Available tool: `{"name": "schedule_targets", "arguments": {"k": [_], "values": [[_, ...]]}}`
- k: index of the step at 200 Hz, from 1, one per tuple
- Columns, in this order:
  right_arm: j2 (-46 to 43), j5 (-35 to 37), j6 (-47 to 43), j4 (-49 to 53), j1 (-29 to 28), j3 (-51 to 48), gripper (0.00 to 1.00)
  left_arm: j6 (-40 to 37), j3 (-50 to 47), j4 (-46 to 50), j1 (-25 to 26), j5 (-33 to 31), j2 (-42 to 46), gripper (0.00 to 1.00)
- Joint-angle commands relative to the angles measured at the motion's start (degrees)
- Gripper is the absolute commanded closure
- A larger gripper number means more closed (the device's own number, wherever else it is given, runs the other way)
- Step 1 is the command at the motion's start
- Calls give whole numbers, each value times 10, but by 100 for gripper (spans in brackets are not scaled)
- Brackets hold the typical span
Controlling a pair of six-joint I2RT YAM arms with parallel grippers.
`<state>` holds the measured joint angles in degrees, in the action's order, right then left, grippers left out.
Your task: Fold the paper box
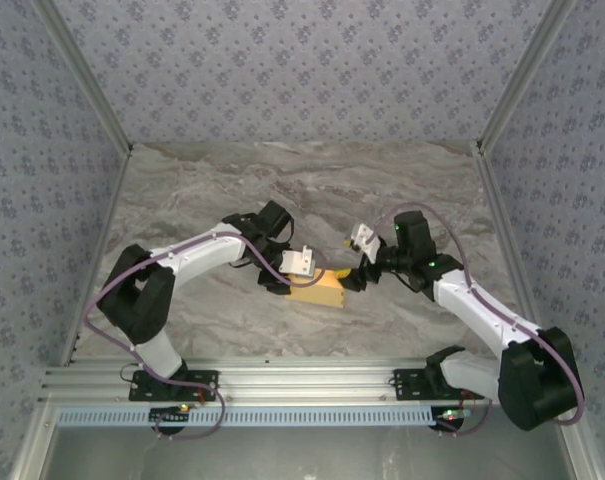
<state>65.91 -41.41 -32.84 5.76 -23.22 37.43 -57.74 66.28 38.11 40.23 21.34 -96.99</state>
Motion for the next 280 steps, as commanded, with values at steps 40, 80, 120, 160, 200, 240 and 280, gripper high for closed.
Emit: {"name": "schedule_targets", "arguments": {"k": [40, 80, 120, 160, 200, 240, 280], "values": [[35, 55, -140, 13, -60, -15, 13, -9, 9, 48, -3, -8, -14, 48], [44, 113, -122, -47, -72, -45, 28, -1, 2, 39, -2, 5, 4, 48], [36, 134, -121, -60, -81, -56, 50, 19, 4, 22, -2, 15, 6, 47], [15, 121, -137, -66, -80, -79, 50, 65, -22, -49, -8, 14, 41, 33], [9, 128, -115, -93, -74, -95, 52, 135, -85, -118, -29, 58, 165, 1], [4, 132, -96, -115, -67, -103, 54, 329, -198, -278, -76, 92, 329, 1], [2, 129, -89, -109, -63, -100, 54, 755, -230, -367, -96, -101, 392, 1]]}}
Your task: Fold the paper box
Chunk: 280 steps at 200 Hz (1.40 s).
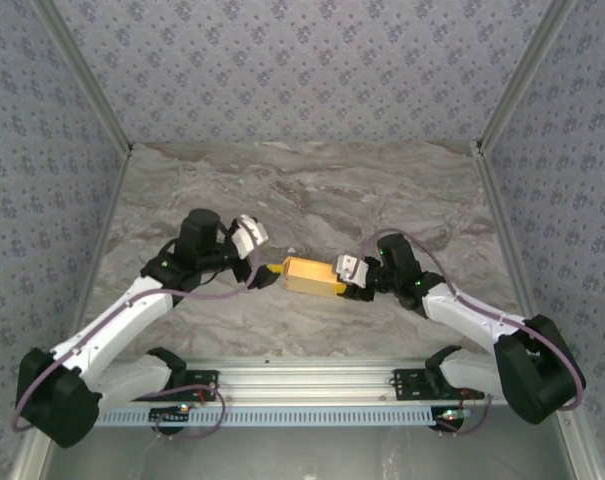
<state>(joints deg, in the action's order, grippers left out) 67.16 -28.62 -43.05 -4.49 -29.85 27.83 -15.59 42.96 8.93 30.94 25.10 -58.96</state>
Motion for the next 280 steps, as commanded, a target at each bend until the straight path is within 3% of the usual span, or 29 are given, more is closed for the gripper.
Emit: {"name": "schedule_targets", "arguments": {"k": [1, 12, 39, 65, 123, 157, 178, 199, 280], "values": [[-11, 1, 14, -6, 4, -4, 54, 343, 5, -72, -4, -146, 12, 1], [-11, 1, 13, -2, 4, -2, 55, 434, 32, -5, -5, -188, 1, 1], [-12, 5, 18, 4, 4, 1, 55, 478, 78, 41, 0, -108, -56, 1], [-4, 23, 20, 15, 5, 9, 56, 388, 77, 29, 45, -85, -85, 3], [5, 30, 25, 46, 5, 28, 56, 246, 34, -36, 74, -118, -128, 30], [9, 29, 25, 55, 6, 34, 56, 224, 64, -16, 75, -109, -172, 40], [13, 29, 28, 57, 8, 38, 56, 212, 81, 12, 75, -90, -194, 52], [13, 28, 29, 58, 9, 39, 57, 214, 93, 35, 76, -85, -209, 55], [14, 40, 32, 57, 5, 39, 58, 207, 141, 103, 86, -100, -229, 83]]}}
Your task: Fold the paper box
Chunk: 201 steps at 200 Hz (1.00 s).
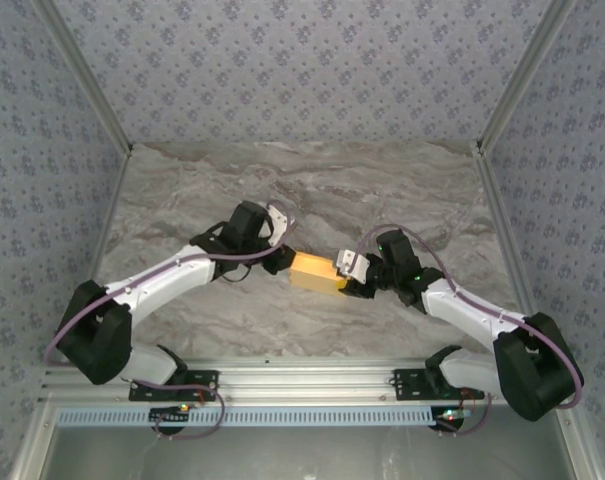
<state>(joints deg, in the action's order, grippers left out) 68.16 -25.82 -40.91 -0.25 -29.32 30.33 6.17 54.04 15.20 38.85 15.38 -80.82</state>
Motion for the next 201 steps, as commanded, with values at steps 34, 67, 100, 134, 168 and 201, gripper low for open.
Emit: {"name": "schedule_targets", "arguments": {"k": [34, 67, 100, 134, 168, 201], "values": [[5, 26, 6, 17, -8, 12, 59, 3, 37, 56, 8, -10, -13, 86], [9, 41, 5, 16, -14, 12, 60, 16, 42, 70, 8, -13, -21, 76], [10, 41, 4, 16, -14, 12, 60, 10, 22, 67, 9, -29, -21, 75], [9, 40, 4, 17, -15, 13, 61, 10, 36, 71, 8, -28, -26, 94], [10, 49, 4, 17, -21, 12, 61, 11, 67, 105, 9, -1, -33, 100], [15, 55, -2, 26, -25, 14, 60, 3, 94, 143, 8, -12, -31, 100]]}}
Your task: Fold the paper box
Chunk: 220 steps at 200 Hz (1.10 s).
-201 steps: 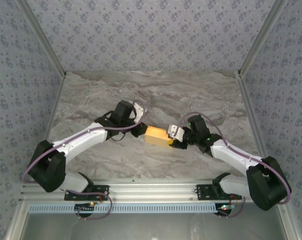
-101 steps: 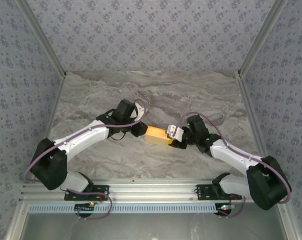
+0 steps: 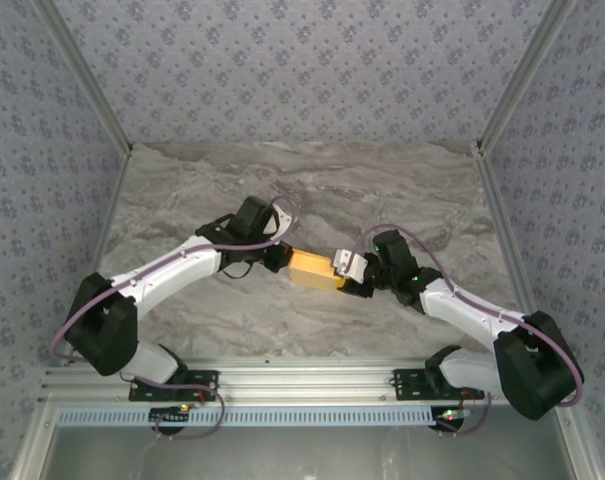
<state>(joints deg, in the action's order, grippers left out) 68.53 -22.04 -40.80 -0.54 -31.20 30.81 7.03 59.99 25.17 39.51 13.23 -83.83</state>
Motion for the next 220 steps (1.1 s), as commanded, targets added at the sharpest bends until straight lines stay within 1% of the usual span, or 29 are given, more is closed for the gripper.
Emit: {"name": "schedule_targets", "arguments": {"k": [1, 33, 52, 72, 105, 128, 147, 151, 168, 220], "values": [[12, 18, -4, 29, -7, 10, 61, -6, 35, 45, 1, 10, -2, 100], [27, 39, -8, 33, -14, 13, 61, -9, 73, 92, 2, 17, -17, 100], [27, 44, -7, 34, -15, 14, 61, 0, 81, 102, 2, 22, -22, 100], [26, 50, -9, 33, -17, 14, 61, 18, 93, 115, -1, 14, -29, 100], [34, 61, -11, 31, -23, 13, 61, 52, 114, 127, -12, 59, -43, 100], [35, 67, -12, 30, -25, 14, 61, 69, 120, 127, -14, 77, -46, 100], [35, 67, -12, 32, -27, 14, 60, 75, 133, 134, -14, 81, -53, 100], [34, 67, -12, 31, -26, 14, 60, 76, 137, 150, -14, 82, -54, 100], [34, 67, -12, 32, -28, 14, 60, 79, 148, 165, -14, 82, -64, 100], [34, 68, -7, 32, -28, 14, 59, 100, 138, 154, -14, 93, -78, 100]]}}
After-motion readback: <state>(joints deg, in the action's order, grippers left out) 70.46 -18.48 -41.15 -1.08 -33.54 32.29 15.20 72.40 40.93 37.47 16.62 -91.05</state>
